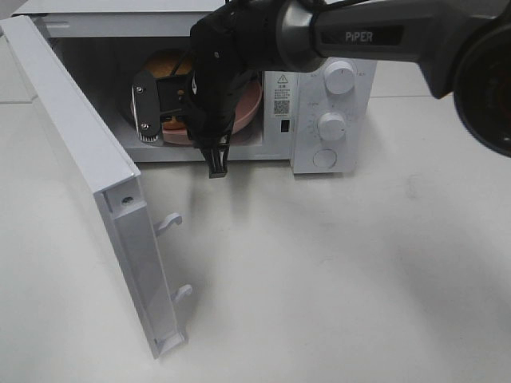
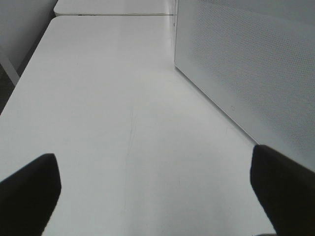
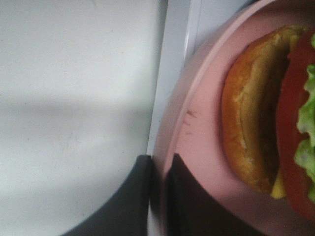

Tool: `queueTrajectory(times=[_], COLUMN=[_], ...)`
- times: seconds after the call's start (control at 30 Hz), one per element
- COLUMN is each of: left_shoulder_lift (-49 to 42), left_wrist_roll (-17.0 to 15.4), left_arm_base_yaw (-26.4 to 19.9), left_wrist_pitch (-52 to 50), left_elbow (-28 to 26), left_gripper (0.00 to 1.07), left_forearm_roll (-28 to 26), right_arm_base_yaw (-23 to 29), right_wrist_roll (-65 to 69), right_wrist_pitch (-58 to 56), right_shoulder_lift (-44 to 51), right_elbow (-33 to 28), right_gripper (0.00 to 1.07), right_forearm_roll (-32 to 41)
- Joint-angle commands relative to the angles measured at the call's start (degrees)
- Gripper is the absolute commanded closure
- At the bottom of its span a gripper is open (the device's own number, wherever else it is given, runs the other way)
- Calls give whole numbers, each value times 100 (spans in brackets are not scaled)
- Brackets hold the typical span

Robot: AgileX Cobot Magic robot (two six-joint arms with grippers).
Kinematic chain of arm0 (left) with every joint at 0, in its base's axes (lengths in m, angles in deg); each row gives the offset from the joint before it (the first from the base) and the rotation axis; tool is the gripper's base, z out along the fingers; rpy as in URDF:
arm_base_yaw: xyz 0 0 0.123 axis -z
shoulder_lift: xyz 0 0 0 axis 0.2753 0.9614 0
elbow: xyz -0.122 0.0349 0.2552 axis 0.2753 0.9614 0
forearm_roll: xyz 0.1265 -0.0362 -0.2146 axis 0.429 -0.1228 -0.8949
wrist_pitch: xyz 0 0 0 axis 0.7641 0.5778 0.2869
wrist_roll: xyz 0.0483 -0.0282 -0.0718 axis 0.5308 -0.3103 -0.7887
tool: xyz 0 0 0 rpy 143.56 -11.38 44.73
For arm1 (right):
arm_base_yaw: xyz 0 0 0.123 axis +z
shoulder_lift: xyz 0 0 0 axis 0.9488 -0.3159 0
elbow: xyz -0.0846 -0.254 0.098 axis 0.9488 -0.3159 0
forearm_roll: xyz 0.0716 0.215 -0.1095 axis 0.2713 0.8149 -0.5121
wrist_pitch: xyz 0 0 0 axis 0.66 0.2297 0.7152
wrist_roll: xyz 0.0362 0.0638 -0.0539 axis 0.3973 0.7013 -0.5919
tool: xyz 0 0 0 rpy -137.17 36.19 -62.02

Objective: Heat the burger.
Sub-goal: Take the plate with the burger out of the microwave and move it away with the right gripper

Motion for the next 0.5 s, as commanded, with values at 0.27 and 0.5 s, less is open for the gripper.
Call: queueTrajectory(times=[0.27, 0.5], left_shoulder_lift=[-46, -46], left_wrist_roll=[-6, -6], left_arm_base_yaw=[-11, -11], left_wrist_pitch=[-63, -63], left_elbow=[0, 0], left_gripper=[9, 9], left_forearm_roll=[-11, -11], right_arm_base_yaw=[17, 17], right_wrist_roll=[-699, -1020], right_wrist_pitch=[1186, 1444], right_shoulder_lift=[991, 1346], right_elbow=[-1129, -1788], right_gripper=[107, 107], right_forearm_roll=[-52, -52])
